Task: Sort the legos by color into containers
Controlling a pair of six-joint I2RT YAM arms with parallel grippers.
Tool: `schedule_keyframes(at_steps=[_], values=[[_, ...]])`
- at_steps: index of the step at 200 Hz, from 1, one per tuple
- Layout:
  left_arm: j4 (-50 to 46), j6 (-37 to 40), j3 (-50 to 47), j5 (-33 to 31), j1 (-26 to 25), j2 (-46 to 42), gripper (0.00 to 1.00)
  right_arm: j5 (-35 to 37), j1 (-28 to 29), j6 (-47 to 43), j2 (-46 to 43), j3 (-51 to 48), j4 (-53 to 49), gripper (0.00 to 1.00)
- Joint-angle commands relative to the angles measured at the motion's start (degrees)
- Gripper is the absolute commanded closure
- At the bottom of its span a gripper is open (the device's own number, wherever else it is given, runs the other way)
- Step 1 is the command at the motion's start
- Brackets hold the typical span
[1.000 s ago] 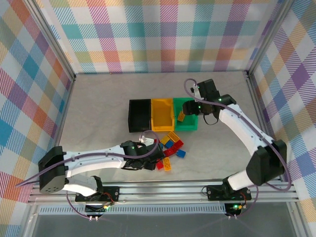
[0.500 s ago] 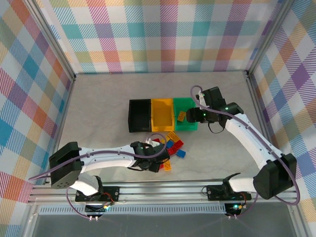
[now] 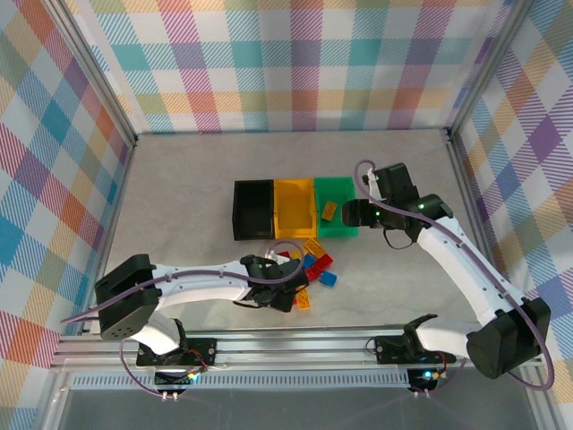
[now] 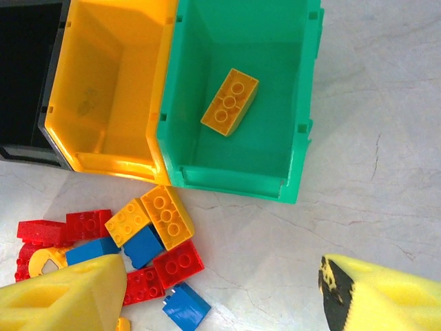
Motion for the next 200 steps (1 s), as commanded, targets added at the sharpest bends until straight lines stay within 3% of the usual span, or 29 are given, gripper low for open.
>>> schedule_keyframes(at_steps=[1, 55, 143, 200], values=[[0.6, 1.3, -1.4, 1.9, 0.8, -1.5, 0.25, 0.9, -0.1, 1.0, -1.2, -0.3, -1.4, 0.26], [1.7, 2.3, -2.5, 2.9, 1.7, -0.9, 0.31, 1.9, -0.1, 1.3, -2.6, -0.2, -2.4, 0.25], [2.4, 3.7, -2.9, 3.5, 2.3, -0.3, 0.6, 2.8, -0.1, 1.4, -3.6, 0.1, -3.6, 0.24], [-6.9, 5.0, 2.5, 1.4, 2.3, -4.2, 0.66, 2.6, -0.2, 0.3, -3.7, -0.2, -4.7, 0.24]])
